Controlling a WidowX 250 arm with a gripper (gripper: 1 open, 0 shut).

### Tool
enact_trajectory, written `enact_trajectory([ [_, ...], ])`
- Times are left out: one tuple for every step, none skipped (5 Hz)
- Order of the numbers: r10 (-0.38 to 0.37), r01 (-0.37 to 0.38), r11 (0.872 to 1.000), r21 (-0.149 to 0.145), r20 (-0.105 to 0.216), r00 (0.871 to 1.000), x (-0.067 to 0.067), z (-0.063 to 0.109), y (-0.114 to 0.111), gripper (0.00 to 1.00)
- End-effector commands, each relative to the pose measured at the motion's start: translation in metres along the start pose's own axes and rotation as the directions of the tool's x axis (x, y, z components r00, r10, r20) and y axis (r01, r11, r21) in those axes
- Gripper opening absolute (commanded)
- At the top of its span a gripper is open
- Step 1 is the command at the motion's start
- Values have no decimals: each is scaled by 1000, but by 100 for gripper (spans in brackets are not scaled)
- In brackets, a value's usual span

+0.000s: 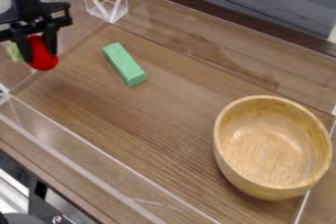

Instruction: Move the red object to the left side of the table

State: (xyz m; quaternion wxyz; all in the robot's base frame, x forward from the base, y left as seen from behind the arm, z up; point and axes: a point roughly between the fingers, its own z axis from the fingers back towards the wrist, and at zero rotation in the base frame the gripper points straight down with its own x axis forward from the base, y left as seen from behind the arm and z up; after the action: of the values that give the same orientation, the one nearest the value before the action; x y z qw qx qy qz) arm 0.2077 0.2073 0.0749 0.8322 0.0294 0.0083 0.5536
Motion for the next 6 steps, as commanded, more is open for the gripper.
enact_trajectory([
  [14,-13,1000,-18,68,998,5,27,6,0],
  [1,-1,1000,-6,66,998,2,18,2,0],
  [-12,11,1000,5,64,998,-2,9,-3,0],
  [7,-8,1000,18,56,998,-7,-3,-11,0],
  [-18,16,999,29,52,998,-14,-10,-10,0],
  [-40,38,999,36,45,998,-20,-14,-12,0],
])
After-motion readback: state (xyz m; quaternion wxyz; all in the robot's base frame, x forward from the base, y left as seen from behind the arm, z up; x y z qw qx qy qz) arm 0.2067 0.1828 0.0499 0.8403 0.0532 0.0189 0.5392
